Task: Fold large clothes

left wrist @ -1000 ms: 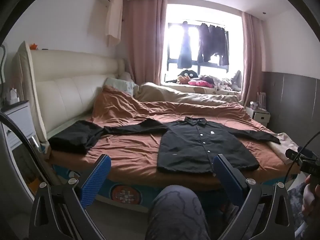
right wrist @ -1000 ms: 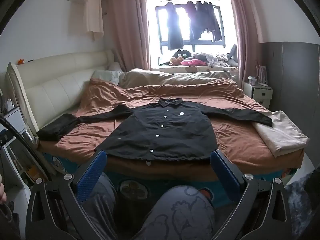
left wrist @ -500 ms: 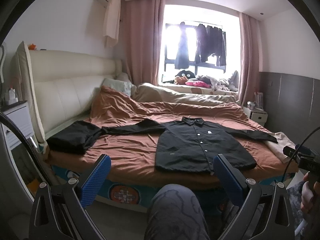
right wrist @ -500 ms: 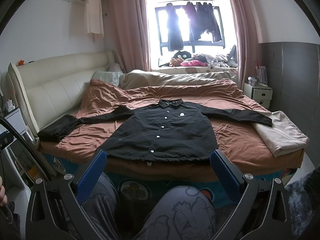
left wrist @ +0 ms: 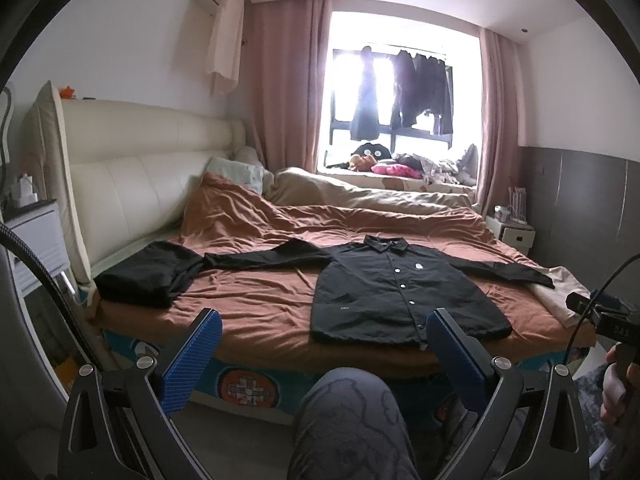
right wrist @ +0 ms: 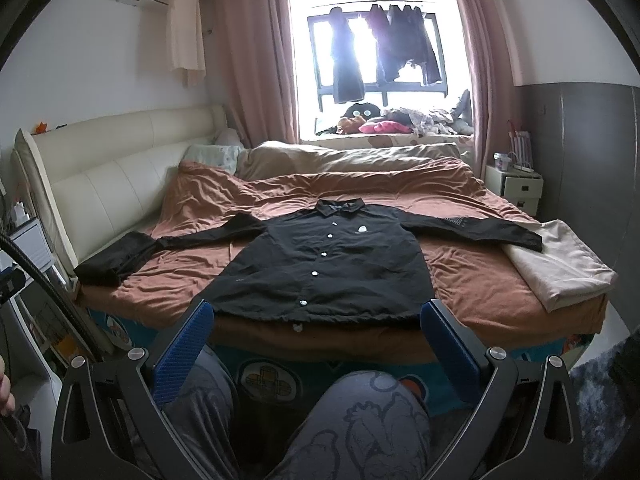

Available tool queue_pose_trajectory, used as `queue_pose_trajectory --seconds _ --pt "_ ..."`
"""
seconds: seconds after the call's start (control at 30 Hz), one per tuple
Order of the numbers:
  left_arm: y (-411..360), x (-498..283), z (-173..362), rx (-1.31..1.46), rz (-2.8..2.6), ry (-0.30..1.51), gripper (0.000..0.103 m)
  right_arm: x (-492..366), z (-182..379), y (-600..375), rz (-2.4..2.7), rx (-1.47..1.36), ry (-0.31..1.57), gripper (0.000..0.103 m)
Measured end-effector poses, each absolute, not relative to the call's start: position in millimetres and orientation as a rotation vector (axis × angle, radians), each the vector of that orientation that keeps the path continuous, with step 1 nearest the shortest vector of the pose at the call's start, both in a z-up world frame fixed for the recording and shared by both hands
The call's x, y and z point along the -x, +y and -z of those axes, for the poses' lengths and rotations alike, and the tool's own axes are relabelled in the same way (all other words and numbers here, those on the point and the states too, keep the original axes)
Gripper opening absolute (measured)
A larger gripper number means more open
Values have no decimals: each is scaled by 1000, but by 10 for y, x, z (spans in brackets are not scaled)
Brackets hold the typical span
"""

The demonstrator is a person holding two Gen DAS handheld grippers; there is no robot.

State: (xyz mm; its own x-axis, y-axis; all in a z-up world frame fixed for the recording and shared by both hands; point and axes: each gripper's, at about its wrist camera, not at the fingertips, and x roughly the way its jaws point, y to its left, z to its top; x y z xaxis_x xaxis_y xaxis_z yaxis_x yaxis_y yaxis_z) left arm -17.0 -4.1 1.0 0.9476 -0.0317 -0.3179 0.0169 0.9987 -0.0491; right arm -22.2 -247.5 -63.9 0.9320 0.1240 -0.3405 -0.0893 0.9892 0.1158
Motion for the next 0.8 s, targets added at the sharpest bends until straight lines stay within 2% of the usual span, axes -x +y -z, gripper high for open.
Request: queue_pose_trajectory --seconds 0.8 --pt "218 329 25 85 25 310 102 369 556 -2407 -82 -85 351 103"
